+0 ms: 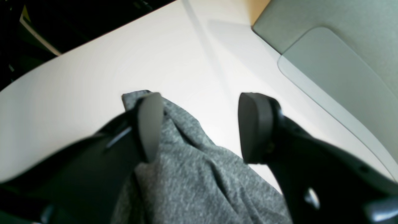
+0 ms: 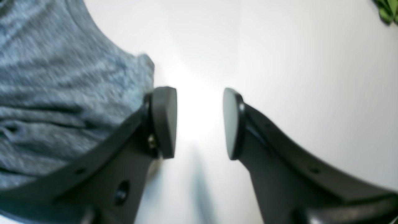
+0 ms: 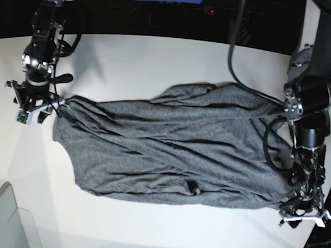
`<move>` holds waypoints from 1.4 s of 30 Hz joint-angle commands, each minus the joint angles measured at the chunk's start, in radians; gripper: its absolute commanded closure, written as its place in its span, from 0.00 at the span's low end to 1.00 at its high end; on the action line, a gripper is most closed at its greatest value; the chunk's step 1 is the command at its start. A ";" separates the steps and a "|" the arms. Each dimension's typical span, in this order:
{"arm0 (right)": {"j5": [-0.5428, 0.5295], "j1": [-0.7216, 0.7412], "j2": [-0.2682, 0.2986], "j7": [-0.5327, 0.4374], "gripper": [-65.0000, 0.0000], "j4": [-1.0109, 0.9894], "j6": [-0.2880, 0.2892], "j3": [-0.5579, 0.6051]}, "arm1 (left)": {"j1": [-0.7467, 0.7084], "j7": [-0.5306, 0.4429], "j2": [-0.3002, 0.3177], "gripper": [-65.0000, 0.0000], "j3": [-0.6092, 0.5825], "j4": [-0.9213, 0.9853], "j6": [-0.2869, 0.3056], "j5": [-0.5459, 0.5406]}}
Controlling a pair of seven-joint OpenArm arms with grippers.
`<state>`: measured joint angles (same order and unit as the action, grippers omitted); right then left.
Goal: Layout the t-shirt on the table in an organized manner, then fold the t-shirt properly
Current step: 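Release and regrasp the shirt edge with the left gripper, then pull the shirt edges with both grippers to spread the body flat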
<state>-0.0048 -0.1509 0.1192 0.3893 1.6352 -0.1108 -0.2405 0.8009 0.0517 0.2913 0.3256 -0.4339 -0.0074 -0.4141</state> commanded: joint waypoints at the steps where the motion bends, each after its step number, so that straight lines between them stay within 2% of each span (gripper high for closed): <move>1: 0.004 0.009 0.009 -0.026 0.62 0.026 -0.003 -0.001 | 0.036 -0.022 0.012 0.41 -0.001 -0.024 0.010 -0.006; 4: 0.004 0.015 0.009 -0.026 0.62 0.032 -0.003 0.016 | -0.025 0.017 0.010 0.44 0.004 -0.058 0.011 -0.007; 7: 0.004 0.035 0.014 -0.026 0.62 0.029 -0.003 0.020 | -0.139 0.083 0.006 0.50 0.005 -0.202 0.011 -0.007; 12: 0.004 0.165 0.014 -0.025 0.62 -0.029 0.004 0.025 | -0.371 0.250 -0.073 0.65 0.007 -0.569 0.011 -0.009; 16: 0.004 0.308 0.014 -0.023 0.62 -0.151 0.115 0.059 | -0.516 0.339 -0.162 0.68 -0.001 -0.761 0.011 -0.001; 19: 0.004 0.425 0.014 -0.023 0.63 -0.295 0.185 0.094 | -0.570 0.359 -0.201 0.68 -0.001 -0.777 0.011 0.004; 21: 0.004 0.498 0.009 -0.023 0.66 -0.408 0.204 0.099 | -0.601 0.359 -0.209 0.68 -0.001 -0.777 0.011 0.004; 23: 0.004 0.566 0.006 -0.023 0.72 -0.504 0.204 0.099 | -0.621 0.360 -0.209 0.69 -0.001 -0.777 0.011 0.004; 27: 0.004 0.713 -0.008 -0.033 0.97 -0.761 0.204 0.100 | -0.651 0.389 -0.200 0.78 -0.003 -0.767 0.010 0.005; 28: 0.004 0.753 -0.006 -0.036 1.00 -0.841 0.204 0.100 | -0.654 0.403 -0.198 0.80 0.000 -0.750 0.010 0.005; 33: 0.004 0.864 0.000 -0.135 1.00 -1.139 0.202 0.099 | -0.677 0.439 -0.152 0.80 0.004 -0.687 0.010 0.001; 37: 0.004 0.841 0.017 -0.223 1.00 -1.197 0.194 0.092 | -0.730 0.432 -0.136 0.80 0.005 -0.701 0.010 0.002; 39: 0.004 0.824 0.037 -0.230 1.00 -1.197 0.156 0.091 | -0.751 0.439 -0.126 0.80 0.004 -0.708 0.010 -0.004; 42: 0.004 0.804 0.056 -0.226 1.00 -1.197 0.062 0.091 | -0.806 0.439 -0.123 0.80 0.004 -0.728 0.010 -0.001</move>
<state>-0.0040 0.6472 0.1646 0.1314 0.4347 -0.0425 -0.1474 0.0212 0.3870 0.1658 0.3256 -1.1790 0.0448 -0.4427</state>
